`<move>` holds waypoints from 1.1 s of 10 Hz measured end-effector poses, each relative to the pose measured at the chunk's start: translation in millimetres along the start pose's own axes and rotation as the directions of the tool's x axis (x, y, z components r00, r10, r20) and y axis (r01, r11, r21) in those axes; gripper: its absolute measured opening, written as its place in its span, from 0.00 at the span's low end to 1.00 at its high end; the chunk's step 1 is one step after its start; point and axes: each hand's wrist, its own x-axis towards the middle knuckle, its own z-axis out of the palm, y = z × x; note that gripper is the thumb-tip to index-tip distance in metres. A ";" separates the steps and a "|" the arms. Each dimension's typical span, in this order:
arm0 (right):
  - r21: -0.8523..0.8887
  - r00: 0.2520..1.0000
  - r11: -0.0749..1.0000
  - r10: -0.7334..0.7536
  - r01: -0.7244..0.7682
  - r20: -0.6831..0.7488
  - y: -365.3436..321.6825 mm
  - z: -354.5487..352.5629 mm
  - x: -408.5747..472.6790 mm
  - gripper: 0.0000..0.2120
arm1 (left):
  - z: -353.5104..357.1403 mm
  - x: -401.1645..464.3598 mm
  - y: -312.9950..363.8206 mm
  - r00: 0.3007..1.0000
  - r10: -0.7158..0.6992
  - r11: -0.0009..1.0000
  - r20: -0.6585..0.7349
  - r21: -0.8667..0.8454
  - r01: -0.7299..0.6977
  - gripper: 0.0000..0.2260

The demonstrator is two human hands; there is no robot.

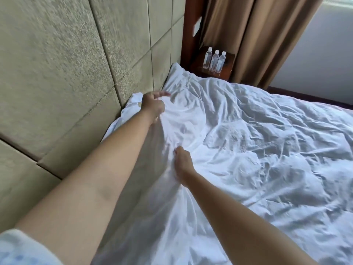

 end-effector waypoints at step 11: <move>-0.281 0.936 0.950 -0.028 0.133 0.350 2.9 111.4 -89.4 0.16 | -147.4 -138.6 -70.9 0.960 -0.058 0.705 -0.274 0.669 0.234 0.19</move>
